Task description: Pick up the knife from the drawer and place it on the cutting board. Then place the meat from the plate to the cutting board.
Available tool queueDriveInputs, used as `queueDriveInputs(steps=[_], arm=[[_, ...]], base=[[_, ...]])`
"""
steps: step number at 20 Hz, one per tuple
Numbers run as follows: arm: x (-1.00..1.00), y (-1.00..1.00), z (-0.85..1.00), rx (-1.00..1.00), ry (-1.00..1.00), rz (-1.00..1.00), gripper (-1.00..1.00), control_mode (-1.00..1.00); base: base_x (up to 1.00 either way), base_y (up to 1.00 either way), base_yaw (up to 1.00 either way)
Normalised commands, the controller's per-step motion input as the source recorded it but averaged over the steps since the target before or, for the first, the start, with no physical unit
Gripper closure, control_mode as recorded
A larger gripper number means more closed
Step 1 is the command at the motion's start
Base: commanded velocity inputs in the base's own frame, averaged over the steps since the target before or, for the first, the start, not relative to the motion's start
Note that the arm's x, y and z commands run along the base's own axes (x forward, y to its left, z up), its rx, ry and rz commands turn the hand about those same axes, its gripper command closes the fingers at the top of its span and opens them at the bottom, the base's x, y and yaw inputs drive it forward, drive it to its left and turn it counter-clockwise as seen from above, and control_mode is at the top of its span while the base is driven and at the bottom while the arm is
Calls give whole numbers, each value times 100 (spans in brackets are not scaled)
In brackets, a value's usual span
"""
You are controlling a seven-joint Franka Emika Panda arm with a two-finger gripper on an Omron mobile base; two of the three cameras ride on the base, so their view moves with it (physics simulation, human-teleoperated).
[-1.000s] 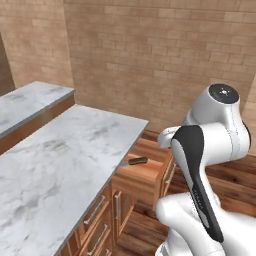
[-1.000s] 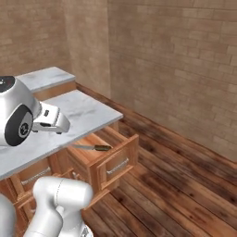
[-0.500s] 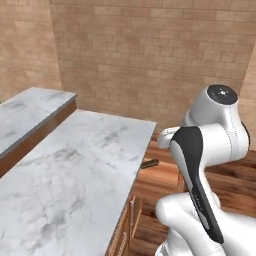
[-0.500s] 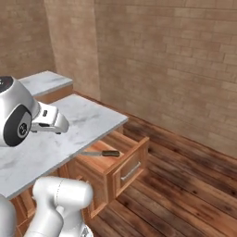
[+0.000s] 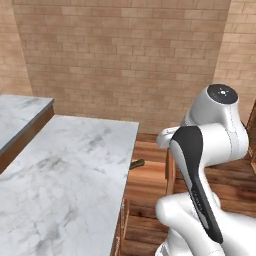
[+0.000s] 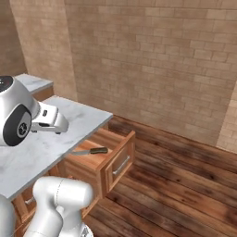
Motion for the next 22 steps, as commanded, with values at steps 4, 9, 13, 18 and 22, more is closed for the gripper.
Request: queueDriveInputs(steps=[4, 9, 13, 18, 22], arm=[[0, 0, 0, 0, 0, 0, -100, 100], [13, 0, -10, 0, 10, -1, -100, -100], [7, -4, -27, 0, 22, 0, -100, -100], [0, -8, -35, 0, 22, 0, -100, -100], [4, -12, -42, 0, 19, 0, -100, -100]], base=[[0, 19, -28], [4, 12, -12], [0, 0, 0], [0, 0, 0], [0, 0, 0]])
